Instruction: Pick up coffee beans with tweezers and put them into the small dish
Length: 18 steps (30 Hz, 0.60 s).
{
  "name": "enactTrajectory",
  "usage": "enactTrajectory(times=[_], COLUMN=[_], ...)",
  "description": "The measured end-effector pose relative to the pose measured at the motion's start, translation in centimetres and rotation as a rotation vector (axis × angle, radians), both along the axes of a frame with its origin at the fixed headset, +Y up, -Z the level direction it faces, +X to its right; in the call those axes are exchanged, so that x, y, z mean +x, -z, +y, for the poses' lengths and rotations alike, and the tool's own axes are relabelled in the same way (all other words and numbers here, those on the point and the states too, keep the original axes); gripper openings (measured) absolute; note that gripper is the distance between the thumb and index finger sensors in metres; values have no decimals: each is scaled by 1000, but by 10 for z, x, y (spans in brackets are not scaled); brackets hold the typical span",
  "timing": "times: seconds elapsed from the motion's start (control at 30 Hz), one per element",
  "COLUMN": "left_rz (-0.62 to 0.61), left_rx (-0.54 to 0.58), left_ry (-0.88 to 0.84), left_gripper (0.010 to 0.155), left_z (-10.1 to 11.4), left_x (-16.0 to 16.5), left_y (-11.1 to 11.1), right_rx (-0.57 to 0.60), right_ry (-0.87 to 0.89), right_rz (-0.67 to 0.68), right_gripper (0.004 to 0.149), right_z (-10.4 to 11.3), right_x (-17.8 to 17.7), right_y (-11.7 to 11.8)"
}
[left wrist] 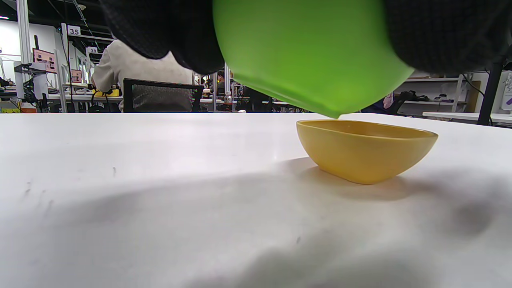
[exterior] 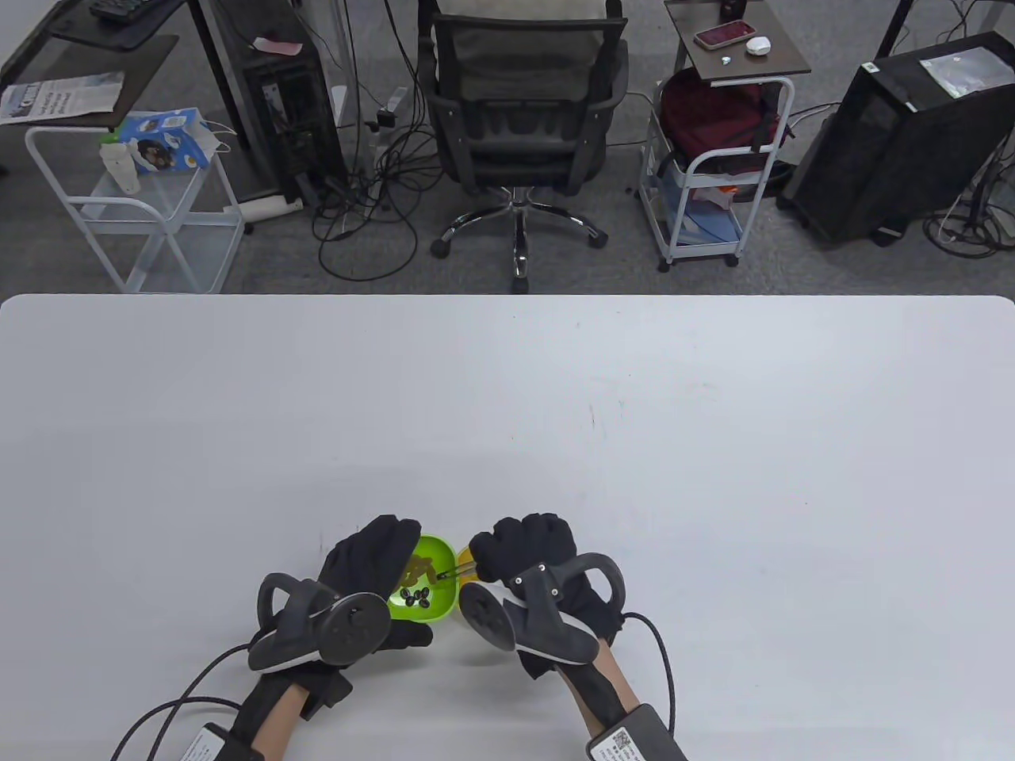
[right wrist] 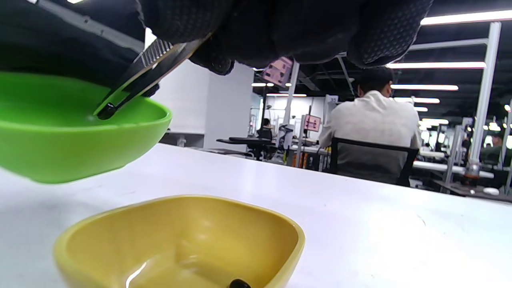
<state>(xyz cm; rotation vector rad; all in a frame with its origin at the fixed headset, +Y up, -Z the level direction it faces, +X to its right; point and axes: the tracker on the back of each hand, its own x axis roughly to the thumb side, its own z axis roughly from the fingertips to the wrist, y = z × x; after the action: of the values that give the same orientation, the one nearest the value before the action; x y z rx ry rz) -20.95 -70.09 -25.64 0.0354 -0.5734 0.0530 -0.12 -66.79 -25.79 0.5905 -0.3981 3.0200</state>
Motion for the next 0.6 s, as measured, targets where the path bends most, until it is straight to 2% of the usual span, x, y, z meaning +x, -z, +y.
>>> enactTrajectory(times=[0.23, 0.6], left_rz=[1, 0], left_rx=[1, 1], left_ry=[-1, -2], left_gripper=[112, 112], left_z=[0, 0], left_x=[0, -1], left_y=[0, 0], right_rx=[-42, -103], right_ry=[79, 63], right_rz=[-63, -116], right_gripper=[40, 40], right_z=[-2, -16], right_x=[24, 37], right_y=[10, 18])
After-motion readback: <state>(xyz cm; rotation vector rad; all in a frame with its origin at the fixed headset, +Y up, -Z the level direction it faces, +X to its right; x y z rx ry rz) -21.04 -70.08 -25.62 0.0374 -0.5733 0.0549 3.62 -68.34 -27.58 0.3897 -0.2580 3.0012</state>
